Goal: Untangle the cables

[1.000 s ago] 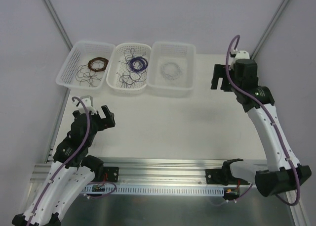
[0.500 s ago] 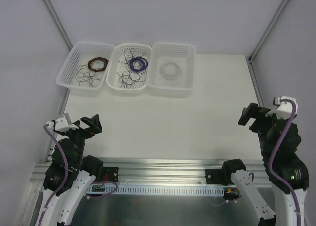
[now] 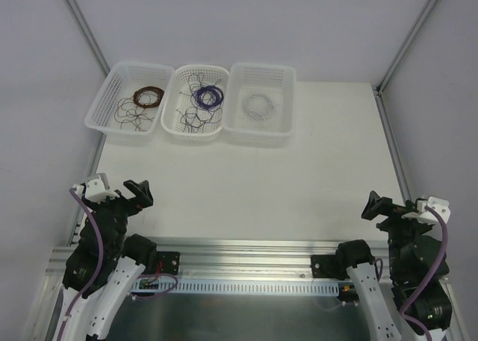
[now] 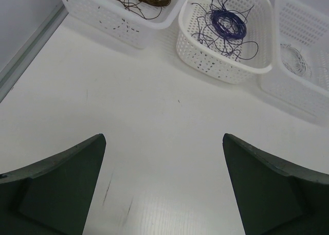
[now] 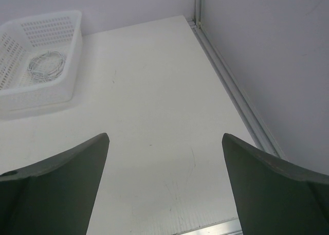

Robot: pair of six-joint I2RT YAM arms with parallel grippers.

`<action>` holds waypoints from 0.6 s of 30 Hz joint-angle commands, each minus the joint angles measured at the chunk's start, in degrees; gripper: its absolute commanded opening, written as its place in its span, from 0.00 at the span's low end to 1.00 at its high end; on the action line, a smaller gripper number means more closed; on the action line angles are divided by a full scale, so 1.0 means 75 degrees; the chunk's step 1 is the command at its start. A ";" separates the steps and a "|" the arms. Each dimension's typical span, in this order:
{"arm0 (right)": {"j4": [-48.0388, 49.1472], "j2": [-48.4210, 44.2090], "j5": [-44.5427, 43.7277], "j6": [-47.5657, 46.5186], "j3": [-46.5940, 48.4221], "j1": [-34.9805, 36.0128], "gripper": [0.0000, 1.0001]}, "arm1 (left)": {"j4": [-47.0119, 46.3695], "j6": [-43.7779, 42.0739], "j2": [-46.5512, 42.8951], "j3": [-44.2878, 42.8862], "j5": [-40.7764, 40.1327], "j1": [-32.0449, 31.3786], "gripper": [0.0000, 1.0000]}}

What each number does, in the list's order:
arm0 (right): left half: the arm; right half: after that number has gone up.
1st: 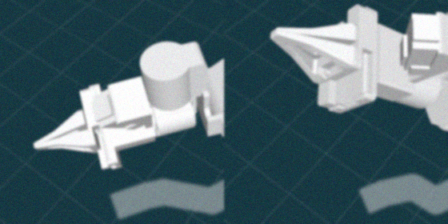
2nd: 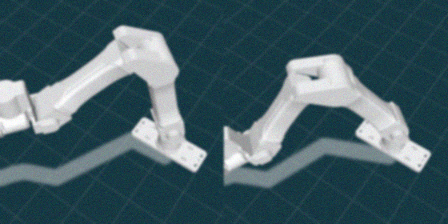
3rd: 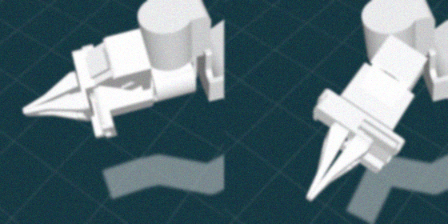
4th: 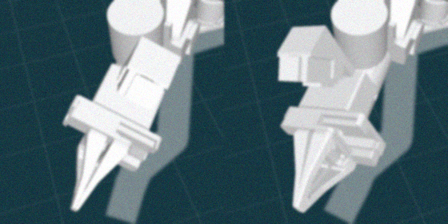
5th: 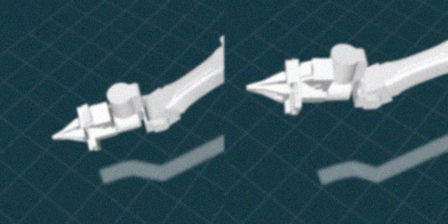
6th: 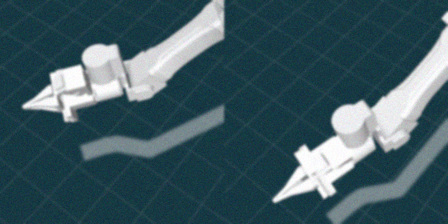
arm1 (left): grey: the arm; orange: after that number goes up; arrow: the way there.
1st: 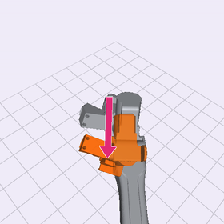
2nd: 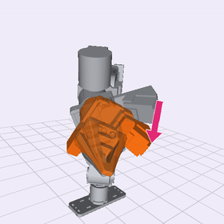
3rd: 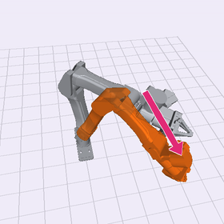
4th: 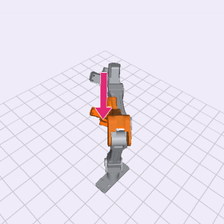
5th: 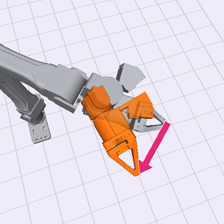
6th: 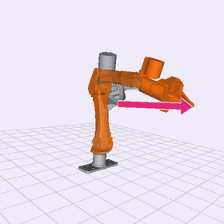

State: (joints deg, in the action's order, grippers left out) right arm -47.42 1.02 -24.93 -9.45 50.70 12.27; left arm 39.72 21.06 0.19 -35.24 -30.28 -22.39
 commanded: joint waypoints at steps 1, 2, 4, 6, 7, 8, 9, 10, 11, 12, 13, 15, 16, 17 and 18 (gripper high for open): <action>0.0088 -0.0381 -0.0122 -0.0017 -0.0383 -0.0019 0.97 | 0.0047 0.0180 -0.1279 -0.0187 -0.0134 0.0079 0.99; 0.0123 -0.0428 -0.0133 0.0006 -0.0489 -0.0019 0.97 | 0.0047 0.0180 -0.1279 -0.0187 -0.0157 0.0079 0.99; 0.0123 -0.0533 -0.0133 0.0112 -0.0827 -0.0019 0.97 | 0.0059 0.0180 -0.1279 -0.0176 -0.0228 0.0091 0.99; 0.0182 -0.0592 -0.0098 0.0182 -0.1005 -0.0019 0.97 | 0.0047 0.0192 -0.1290 -0.0176 -0.0286 0.0079 0.99; 0.0217 -0.0627 -0.0063 0.0159 -0.1064 -0.0019 0.97 | 0.0047 0.0192 -0.1279 -0.0164 -0.0310 0.0079 0.99; 0.0252 -0.0674 -0.0086 0.0124 -0.1064 -0.0019 0.97 | 0.0047 0.0192 -0.1279 -0.0152 -0.0322 0.0079 0.99; 0.0264 -0.0686 -0.0110 0.0077 -0.1076 -0.0019 0.97 | 0.0047 0.0204 -0.1279 -0.0152 -0.0345 0.0079 0.99; 0.0264 -0.0698 -0.0156 0.0077 -0.1099 -0.0031 0.97 | 0.0047 0.0215 -0.1279 -0.0141 -0.0415 0.0091 0.99; 0.0252 -0.0721 -0.0145 0.0077 -0.1157 -0.0019 0.97 | 0.0035 0.0216 -0.1279 -0.0129 -0.0450 0.0080 0.99; 0.0252 -0.0745 -0.0110 0.0112 -0.1181 -0.0019 0.97 | 0.0035 0.0239 -0.1279 -0.0129 -0.0497 0.0091 0.99; 0.0252 -0.0780 -0.0029 0.0124 -0.1205 -0.0019 0.97 | 0.0024 0.0251 -0.1279 -0.0117 -0.0579 0.0080 0.99; 0.0275 -0.0815 -0.0028 0.0112 -0.1240 -0.0019 0.97 | 0.0035 0.0274 -0.1279 -0.0117 -0.0649 0.0079 0.99; 0.0287 -0.0815 -0.0039 0.0112 -0.1252 -0.0019 0.97 | 0.0035 0.0286 -0.1279 -0.0117 -0.0696 0.0079 0.99; 0.0287 -0.0804 -0.0016 0.0112 -0.1252 -0.0008 0.97 | 0.0035 0.0286 -0.1279 -0.0117 -0.0720 0.0079 0.99; 0.0299 -0.0769 -0.0005 0.0112 -0.1263 -0.0019 0.97 | 0.0035 0.0297 -0.1279 -0.0106 -0.0743 0.0079 0.99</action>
State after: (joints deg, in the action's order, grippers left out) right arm -47.05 0.30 -24.84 -8.99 41.39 12.27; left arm 39.99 22.31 0.19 -35.24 -33.58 -22.39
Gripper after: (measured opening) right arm 0.969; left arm 0.992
